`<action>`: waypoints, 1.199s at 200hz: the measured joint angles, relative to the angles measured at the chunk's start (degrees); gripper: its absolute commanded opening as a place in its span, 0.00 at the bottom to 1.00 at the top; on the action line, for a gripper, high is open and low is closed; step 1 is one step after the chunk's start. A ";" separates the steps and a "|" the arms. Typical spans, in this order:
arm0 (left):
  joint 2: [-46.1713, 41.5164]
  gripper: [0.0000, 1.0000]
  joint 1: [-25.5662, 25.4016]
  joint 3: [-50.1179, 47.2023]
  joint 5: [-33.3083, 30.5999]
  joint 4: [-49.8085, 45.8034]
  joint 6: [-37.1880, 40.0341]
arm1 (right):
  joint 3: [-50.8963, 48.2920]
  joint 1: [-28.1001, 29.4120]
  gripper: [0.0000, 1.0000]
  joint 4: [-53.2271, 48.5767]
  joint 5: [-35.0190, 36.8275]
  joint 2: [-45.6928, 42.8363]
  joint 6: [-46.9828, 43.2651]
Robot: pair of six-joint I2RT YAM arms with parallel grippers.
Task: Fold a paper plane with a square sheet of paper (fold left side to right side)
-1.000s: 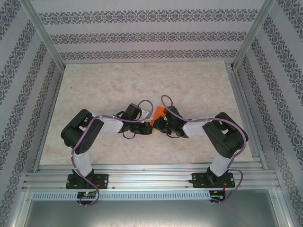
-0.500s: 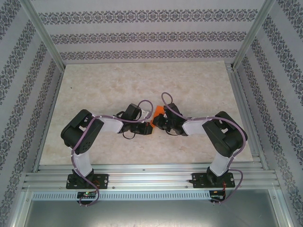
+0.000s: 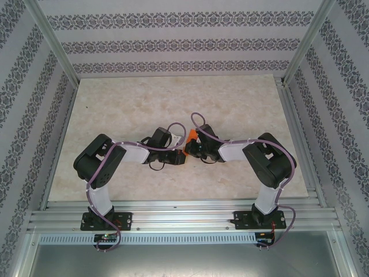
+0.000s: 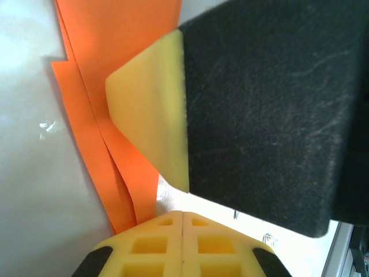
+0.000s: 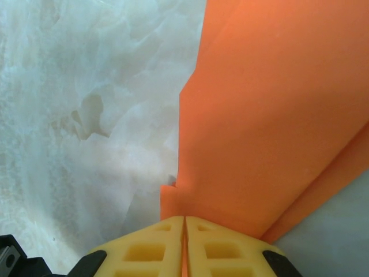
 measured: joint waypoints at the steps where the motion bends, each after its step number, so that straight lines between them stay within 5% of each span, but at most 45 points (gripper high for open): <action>1: -0.02 0.00 0.00 -0.07 -0.02 0.13 0.00 | 0.04 -0.07 0.11 -0.09 0.00 0.00 -0.20; 187: -3.52 0.01 0.00 -7.34 -1.70 7.96 -0.02 | 10.82 -17.14 0.12 -7.52 5.44 5.53 -16.33; 240: -6.21 0.06 0.04 -8.92 -2.60 5.25 -0.04 | 11.37 -17.66 0.12 -7.43 4.92 5.97 -17.09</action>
